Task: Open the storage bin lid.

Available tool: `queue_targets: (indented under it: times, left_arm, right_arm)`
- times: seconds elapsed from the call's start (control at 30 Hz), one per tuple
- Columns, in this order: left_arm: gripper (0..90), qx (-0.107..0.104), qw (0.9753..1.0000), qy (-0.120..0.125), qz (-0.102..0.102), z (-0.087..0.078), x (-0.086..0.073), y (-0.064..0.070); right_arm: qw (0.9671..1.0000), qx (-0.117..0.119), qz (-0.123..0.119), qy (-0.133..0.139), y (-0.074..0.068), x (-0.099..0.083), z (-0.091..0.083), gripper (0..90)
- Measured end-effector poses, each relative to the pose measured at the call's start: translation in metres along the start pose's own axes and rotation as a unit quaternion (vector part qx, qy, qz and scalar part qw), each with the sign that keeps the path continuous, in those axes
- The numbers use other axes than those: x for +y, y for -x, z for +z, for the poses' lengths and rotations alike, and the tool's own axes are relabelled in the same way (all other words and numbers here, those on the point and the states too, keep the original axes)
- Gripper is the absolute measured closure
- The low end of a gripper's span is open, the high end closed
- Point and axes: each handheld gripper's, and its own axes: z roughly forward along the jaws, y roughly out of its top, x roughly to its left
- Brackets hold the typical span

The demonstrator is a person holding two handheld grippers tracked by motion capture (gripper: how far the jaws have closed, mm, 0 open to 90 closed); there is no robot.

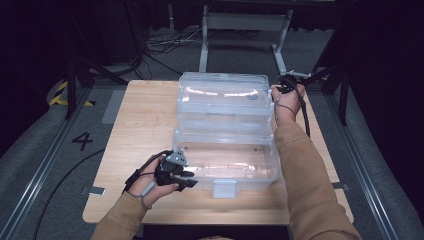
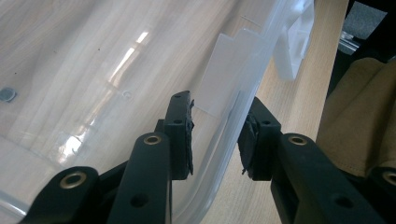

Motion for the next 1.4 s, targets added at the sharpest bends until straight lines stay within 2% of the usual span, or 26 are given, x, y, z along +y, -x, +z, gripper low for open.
queue_targets:
  times: [0.3, 0.57, 0.7, 0.83, 1.0, 1.1, 1.3, 1.33, 1.37, 1.4]
  left_arm:
    - [68.1, -0.001, 1.0, -0.003, -0.001, 0.0, 0.001, -0.001]
    - [68.9, -0.011, 0.9999, -0.006, -0.007, -0.001, 0.002, -0.003]
    - [69.3, -0.019, 0.9997, -0.009, -0.011, -0.001, 0.003, -0.004]
    - [62.8, -0.035, 0.9991, -0.014, -0.019, -0.001, 0.004, -0.005]
    - [58.3, -0.05, 0.9986, -0.004, -0.019, -0.004, 0.008, -0.009]
    - [56.5, -0.066, 0.9977, 0.001, -0.018, -0.004, 0.01, -0.01]
    - [53.4, -0.076, 0.997, 0.008, -0.01, -0.011, 0.016, -0.01]
    - [53.2, -0.076, 0.997, 0.008, -0.01, -0.011, 0.016, -0.01]
    - [52.7, -0.074, 0.9972, 0.01, -0.011, -0.013, 0.017, -0.01]
    - [52.7, -0.072, 0.9973, 0.01, -0.013, -0.014, 0.018, -0.01]
  right_arm:
    - [1.0, 0.001, 0.003, -0.005, 0.002, -0.003, 0.003, 79.6]
    - [0.9996, -0.001, -0.029, -0.002, 0.003, 0.002, -0.007, 70.7]
    - [0.9991, -0.006, -0.043, 0.004, 0.005, 0.005, -0.02, 68.6]
    - [0.9984, -0.003, -0.055, 0.008, 0.005, 0.007, -0.032, 66.8]
    - [0.9975, 0.004, -0.069, 0.017, 0.003, 0.01, -0.051, 64.0]
    - [0.9964, 0.005, -0.082, 0.021, 0.003, 0.013, -0.065, 61.4]
    - [0.9948, 0.019, -0.092, 0.037, 0.007, 0.014, -0.095, 57.4]
    - [0.9948, 0.019, -0.092, 0.037, 0.007, 0.014, -0.095, 57.4]
    - [0.9941, 0.02, -0.098, 0.04, 0.01, 0.014, -0.107, 55.8]
    - [0.9941, 0.02, -0.098, 0.04, 0.01, 0.014, -0.107, 55.8]
